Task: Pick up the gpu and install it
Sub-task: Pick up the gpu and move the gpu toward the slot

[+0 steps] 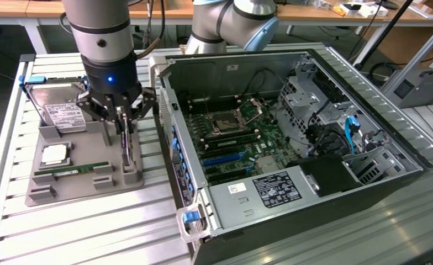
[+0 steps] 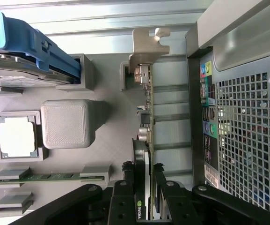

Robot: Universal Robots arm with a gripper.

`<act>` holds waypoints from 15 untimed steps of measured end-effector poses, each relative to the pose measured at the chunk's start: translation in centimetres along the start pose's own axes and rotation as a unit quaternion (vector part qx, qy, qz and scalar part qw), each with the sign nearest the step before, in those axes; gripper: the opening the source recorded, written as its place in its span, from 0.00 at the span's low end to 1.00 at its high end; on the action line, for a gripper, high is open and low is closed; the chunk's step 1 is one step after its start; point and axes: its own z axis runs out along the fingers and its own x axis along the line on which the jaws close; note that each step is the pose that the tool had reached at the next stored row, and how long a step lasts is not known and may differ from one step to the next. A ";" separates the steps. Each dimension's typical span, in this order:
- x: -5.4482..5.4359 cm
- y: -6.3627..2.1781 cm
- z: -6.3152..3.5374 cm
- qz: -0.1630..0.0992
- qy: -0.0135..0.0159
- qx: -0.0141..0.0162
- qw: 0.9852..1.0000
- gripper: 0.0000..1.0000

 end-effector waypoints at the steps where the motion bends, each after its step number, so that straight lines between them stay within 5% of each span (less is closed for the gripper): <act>1: 0.0 0.00 -0.02 0.000 0.000 0.000 1.000 0.27; 15: 0.0 0.00 -0.43 0.000 0.000 0.000 1.000 0.27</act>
